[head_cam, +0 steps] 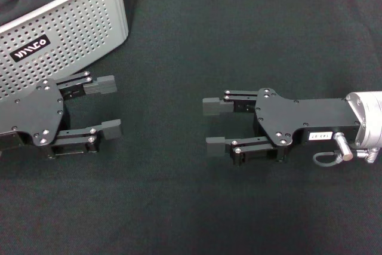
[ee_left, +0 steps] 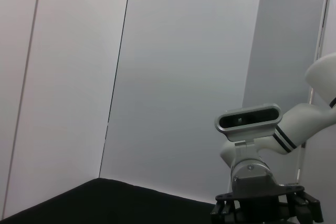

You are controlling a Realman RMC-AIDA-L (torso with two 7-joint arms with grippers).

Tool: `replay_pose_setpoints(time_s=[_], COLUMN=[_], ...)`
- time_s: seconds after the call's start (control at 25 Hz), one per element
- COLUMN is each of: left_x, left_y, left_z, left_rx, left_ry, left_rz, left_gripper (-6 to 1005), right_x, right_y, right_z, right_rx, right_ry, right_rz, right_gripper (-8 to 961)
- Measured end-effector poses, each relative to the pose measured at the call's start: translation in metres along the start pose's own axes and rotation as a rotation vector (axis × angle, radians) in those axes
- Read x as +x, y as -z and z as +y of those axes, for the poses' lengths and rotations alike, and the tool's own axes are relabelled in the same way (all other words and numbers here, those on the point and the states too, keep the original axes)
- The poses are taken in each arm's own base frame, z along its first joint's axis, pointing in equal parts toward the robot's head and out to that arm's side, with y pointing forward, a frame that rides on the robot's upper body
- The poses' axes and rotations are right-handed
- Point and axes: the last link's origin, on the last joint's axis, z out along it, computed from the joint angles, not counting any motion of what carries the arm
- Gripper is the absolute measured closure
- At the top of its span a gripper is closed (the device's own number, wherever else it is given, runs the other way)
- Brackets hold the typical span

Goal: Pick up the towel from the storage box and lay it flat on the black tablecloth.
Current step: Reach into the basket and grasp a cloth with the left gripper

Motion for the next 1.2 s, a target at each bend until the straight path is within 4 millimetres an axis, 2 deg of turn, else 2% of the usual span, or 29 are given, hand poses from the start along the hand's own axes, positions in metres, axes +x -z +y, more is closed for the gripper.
replay_pose_setpoints(time_s=[0.52,0.68,0.8,0.96,1.08,1.2], left_x=[0.000,0.010,0.031,0.080,0.123,0.159], left_y=[-0.002,-0.007,-0.009,-0.004,0.008,0.022], left_z=[0.000,-0.001,-0.008,-0.019,-0.035,-0.061], left_rx=[-0.002,-0.019,-0.015,0.037,0.161,0.398], left_ry=[-0.001,0.001,-0.008,-0.100,-0.210,-0.315], left_rz=[0.006,0.045,0.094,0.180,0.168,0.058], left_gripper=[188,188,187,187,187,187], right_x=[0.000,0.000,0.001,0.001,0.002,0.008], right_y=[0.001,0.002,0.004,0.005,0.006,0.012], right_z=[0.000,0.000,0.000,-0.001,-0.001,0.002], right_rx=[0.003,0.009,0.014,0.023,0.025,0.047], right_ry=[0.002,0.002,0.004,0.015,0.017,0.013], right_rz=[-0.002,-0.004,-0.005,-0.003,-0.003,-0.013], right_gripper=[202,202,203,203,203,203])
